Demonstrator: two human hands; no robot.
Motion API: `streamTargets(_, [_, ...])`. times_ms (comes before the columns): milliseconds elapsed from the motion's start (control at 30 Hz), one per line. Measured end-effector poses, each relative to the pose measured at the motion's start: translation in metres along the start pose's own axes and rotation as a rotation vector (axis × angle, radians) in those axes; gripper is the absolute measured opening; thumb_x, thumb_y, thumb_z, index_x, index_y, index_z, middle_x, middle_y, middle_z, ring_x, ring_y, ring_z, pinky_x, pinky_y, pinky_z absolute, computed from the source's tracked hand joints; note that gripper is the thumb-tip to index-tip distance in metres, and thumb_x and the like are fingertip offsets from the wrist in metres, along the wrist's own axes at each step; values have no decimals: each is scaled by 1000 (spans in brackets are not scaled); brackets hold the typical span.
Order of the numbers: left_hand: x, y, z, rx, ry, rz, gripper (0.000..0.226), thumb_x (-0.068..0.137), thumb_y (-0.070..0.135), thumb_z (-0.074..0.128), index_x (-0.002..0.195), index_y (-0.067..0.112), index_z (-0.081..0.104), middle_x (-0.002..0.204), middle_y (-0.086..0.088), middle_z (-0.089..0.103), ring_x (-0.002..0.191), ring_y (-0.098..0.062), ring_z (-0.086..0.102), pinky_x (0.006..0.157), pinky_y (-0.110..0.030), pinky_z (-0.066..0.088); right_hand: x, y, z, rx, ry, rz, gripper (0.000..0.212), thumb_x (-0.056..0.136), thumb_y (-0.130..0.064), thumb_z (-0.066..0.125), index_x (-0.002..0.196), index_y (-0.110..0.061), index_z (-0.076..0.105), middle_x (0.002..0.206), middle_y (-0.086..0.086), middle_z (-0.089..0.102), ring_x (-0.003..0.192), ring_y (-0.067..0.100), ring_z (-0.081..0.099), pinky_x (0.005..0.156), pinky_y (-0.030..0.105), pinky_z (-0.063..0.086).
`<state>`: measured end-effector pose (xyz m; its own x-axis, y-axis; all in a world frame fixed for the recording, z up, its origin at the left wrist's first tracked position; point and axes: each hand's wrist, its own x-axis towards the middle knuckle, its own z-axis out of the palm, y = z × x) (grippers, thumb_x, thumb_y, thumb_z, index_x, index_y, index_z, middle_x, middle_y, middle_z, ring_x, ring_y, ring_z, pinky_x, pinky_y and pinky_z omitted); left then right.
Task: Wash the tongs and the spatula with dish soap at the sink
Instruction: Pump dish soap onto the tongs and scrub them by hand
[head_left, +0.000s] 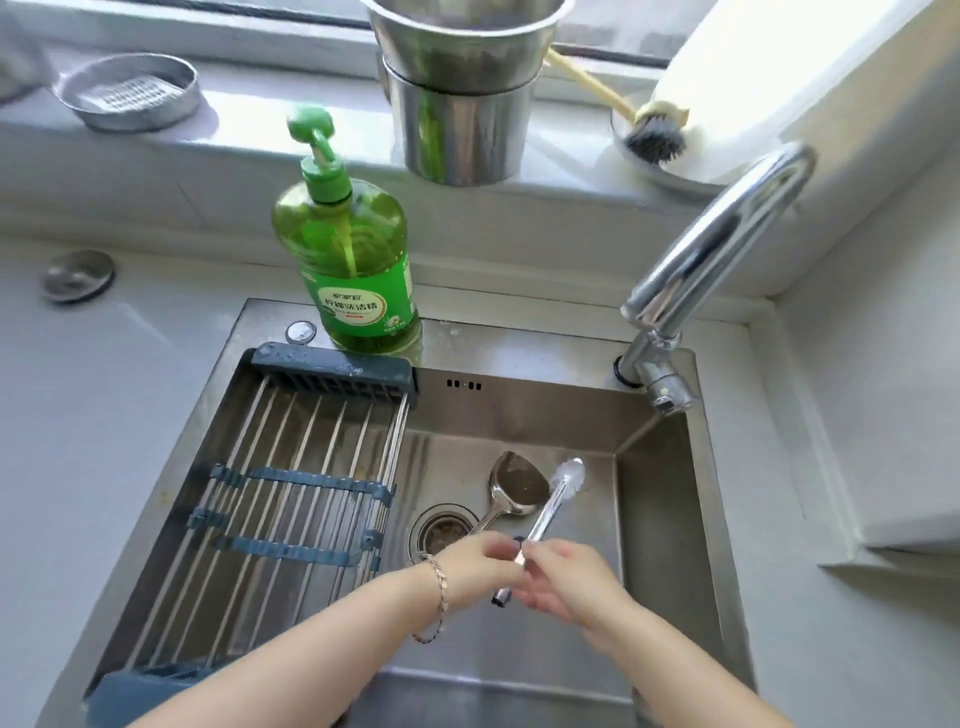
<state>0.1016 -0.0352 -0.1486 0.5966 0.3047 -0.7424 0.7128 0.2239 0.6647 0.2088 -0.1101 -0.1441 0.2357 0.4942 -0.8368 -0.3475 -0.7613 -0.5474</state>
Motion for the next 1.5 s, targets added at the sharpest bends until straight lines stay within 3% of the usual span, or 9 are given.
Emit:
streamTargets(100, [-35,27,-7,100,102,117,27,79,21,67,104,19,57,73,10,52,63,-4,47,58,-15,40,-43,-28,7,43,-11,-127,19,93,-12,53,79,-1,60,74,11,62,54,12,64,54,20,53])
streamTargets(367, [-112,61,-49,608,293,154,23,93,27,48,111,16,55,108,-4,65,97,-21,61,75,-24,44,-95,-67,39,-486,46,-390,27,87,-25,57,69,-6,65,60,2,60,51,10,58,54,19,48])
streamTargets(467, [-132,64,-77,637,337,103,20,92,20,49,108,14,58,104,-5,63,86,-19,60,72,-25,46,-106,-92,53,-607,36,-397,25,86,-23,53,65,-12,62,59,-1,60,46,9,57,51,16,47])
streamTargets(567, [-144,68,-112,569,396,78,17,91,19,50,105,14,60,80,0,58,58,-8,49,53,-20,43,-115,-135,71,-462,15,-433,29,93,-17,50,68,-9,62,58,1,57,39,5,51,42,11,44])
streamTargets(700, [-150,75,-154,559,572,59,15,89,23,48,92,18,62,66,3,56,53,-11,49,47,-21,38,-108,-213,97,-186,-29,-440,31,96,-24,50,74,-4,58,63,6,56,41,6,53,40,11,46])
streamTargets(900, [-139,74,-181,526,602,20,22,87,27,48,68,20,54,58,3,50,52,-13,46,45,-21,31,-77,-304,136,-168,-127,-287,50,93,-46,48,107,2,51,87,14,56,72,15,57,48,16,53])
streamTargets(1000, [-131,74,-189,470,587,38,20,87,28,48,72,18,57,58,2,51,54,-15,48,47,-21,34,-61,-328,150,-216,-121,-239,58,89,-54,49,95,3,53,84,11,57,69,15,58,55,18,54])
streamTargets(1200, [-122,73,-194,449,575,56,22,88,28,47,68,21,51,55,5,45,48,-11,41,44,-21,29,-46,-343,168,-163,-188,-72,48,90,-53,49,63,-13,45,44,-4,43,27,4,38,27,9,30])
streamTargets(1500, [-113,68,-190,402,546,64,19,88,28,47,82,16,60,60,4,49,55,-15,46,47,-21,34,-38,-350,169,-46,-303,53,52,91,-49,49,54,-15,36,34,-5,33,22,4,27,25,8,14])
